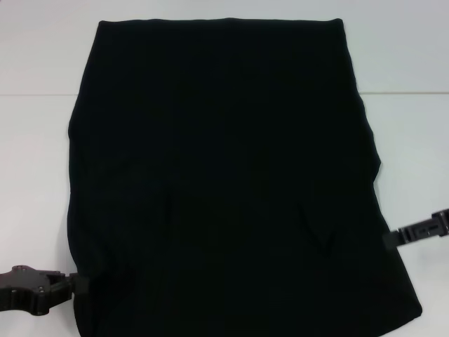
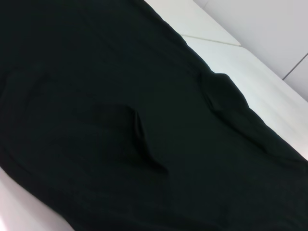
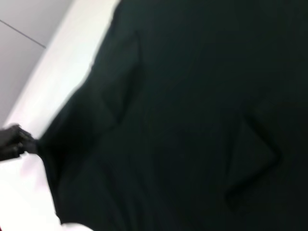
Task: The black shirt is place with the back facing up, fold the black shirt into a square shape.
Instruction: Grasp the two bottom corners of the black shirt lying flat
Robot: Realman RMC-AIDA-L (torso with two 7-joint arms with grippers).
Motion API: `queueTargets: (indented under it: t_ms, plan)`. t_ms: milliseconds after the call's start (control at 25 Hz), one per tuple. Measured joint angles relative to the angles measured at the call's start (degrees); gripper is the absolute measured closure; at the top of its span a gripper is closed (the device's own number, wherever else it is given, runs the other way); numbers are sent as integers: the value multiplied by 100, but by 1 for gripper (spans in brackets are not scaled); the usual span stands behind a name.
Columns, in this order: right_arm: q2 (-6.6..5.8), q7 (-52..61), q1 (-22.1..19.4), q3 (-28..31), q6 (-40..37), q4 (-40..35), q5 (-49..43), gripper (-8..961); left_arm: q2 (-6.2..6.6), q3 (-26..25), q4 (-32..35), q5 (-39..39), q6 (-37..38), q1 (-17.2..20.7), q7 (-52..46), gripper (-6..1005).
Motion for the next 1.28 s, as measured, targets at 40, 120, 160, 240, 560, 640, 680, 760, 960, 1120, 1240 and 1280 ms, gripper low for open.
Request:
queueTargets:
  t_ms: [40, 120, 160, 240, 560, 640, 680, 760, 960, 1120, 1240, 1280]
  plan:
    - [3, 31, 26, 0, -7, -4, -124, 225, 0, -1, 0, 1, -2, 0, 7, 953]
    - [15, 68, 79, -2, -32, -7, -356, 225, 1, -1, 0, 1, -9, -1, 33, 953]
    - [21, 81, 94, -11, -43, -7, -428, 225, 1, -1, 0, 1, -10, -2, 42, 953]
    - [26, 95, 107, -30, -75, 2, -505, 225, -7, -1, 0, -1, -14, -11, 53, 954]
    - [45, 155, 99, -49, -251, 39, -880, 225, -10, -4, -88, -5, -54, -36, 59, 953]
    - [46, 201, 88, -49, -268, 26, -957, 225, -8, -4, -95, -5, -84, -41, 59, 953]
    - [47, 217, 78, -49, -272, 22, -994, 225, -8, -4, -100, -5, -97, -44, 59, 953]
    - [46, 242, 64, -48, -276, 21, -1083, 225, -4, -5, -134, -5, -109, -48, 59, 953]
    - [58, 288, 57, -50, -261, 44, -1337, 227, -6, -10, -172, -5, -147, -53, 66, 953]
    - [98, 316, 74, -54, -242, 49, -1460, 229, -13, 12, -180, -5, -164, -55, 68, 953]
    - [143, 340, 94, -55, -191, 54, -1604, 231, -14, 10, -182, -5, -164, -55, 68, 953]
    - [143, 340, 94, -55, -191, 54, -1604, 232, -14, 7, -184, -5, -164, -55, 68, 953]
